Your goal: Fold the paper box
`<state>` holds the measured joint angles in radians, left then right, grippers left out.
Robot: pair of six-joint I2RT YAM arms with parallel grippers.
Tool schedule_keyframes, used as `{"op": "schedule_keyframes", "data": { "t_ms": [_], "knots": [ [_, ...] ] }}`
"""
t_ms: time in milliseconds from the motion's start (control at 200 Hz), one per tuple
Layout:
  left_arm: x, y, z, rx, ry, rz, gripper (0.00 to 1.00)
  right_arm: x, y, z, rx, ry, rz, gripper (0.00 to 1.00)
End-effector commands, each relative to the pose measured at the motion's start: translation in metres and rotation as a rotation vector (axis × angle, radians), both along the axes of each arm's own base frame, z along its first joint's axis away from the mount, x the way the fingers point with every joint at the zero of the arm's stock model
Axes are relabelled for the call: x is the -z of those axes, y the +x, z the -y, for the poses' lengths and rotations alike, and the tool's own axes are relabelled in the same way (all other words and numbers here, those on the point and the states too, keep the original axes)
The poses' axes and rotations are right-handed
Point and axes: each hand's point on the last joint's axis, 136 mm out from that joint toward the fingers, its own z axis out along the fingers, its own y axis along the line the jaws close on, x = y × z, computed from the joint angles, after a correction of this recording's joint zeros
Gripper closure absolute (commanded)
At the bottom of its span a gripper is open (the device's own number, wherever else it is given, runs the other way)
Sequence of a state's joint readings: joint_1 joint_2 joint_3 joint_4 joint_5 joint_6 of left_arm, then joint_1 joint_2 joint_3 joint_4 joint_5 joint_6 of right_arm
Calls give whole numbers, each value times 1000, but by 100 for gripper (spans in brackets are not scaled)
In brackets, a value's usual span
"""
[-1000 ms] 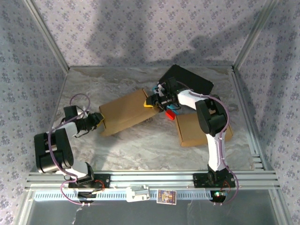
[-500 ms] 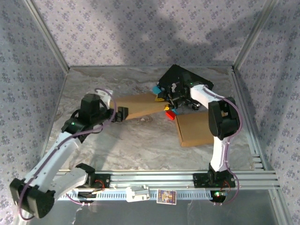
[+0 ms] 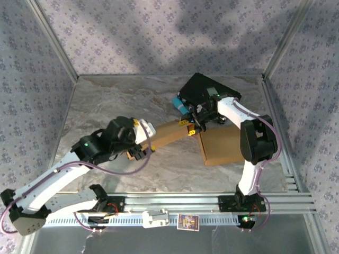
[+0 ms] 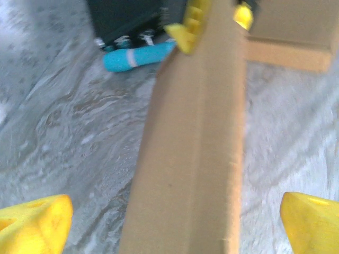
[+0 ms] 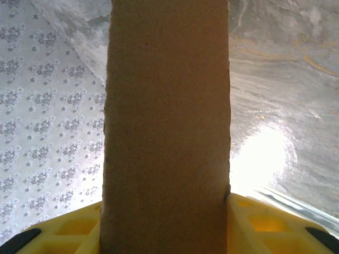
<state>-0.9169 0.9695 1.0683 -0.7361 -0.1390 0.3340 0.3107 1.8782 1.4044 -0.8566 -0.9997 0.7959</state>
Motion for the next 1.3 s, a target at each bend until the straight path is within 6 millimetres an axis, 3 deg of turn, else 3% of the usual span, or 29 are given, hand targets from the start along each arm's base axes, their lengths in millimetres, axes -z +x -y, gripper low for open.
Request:
{"op": "schedule_keyframes", "data": {
  "t_ms": [0,125,300,520,580,685,755,1019,1294],
  "knots": [
    [24,-6,-2,148,265,58,0,-9,-5,7,9,-6,-64,55],
    [30,-2,9,179,273,57,0,-7,-9,7,5,-19,-101,55],
    [57,5,15,200,370,33,0,-10,-12,4,15,-22,-128,55],
    [73,15,18,177,383,58,1,-9,-30,2,-6,-33,-226,55],
    [77,12,19,184,379,38,7,-12,-36,2,-12,-44,-239,54],
    [87,5,18,190,370,-21,31,-10,-42,3,9,-50,-287,51],
    [90,4,15,175,363,-48,39,-5,-44,3,23,-48,-324,51],
    [90,0,12,169,275,-179,41,-15,-29,10,61,-69,-274,36],
    [95,-5,4,175,254,-302,40,-49,1,52,113,-202,-22,32]
  ]
}}
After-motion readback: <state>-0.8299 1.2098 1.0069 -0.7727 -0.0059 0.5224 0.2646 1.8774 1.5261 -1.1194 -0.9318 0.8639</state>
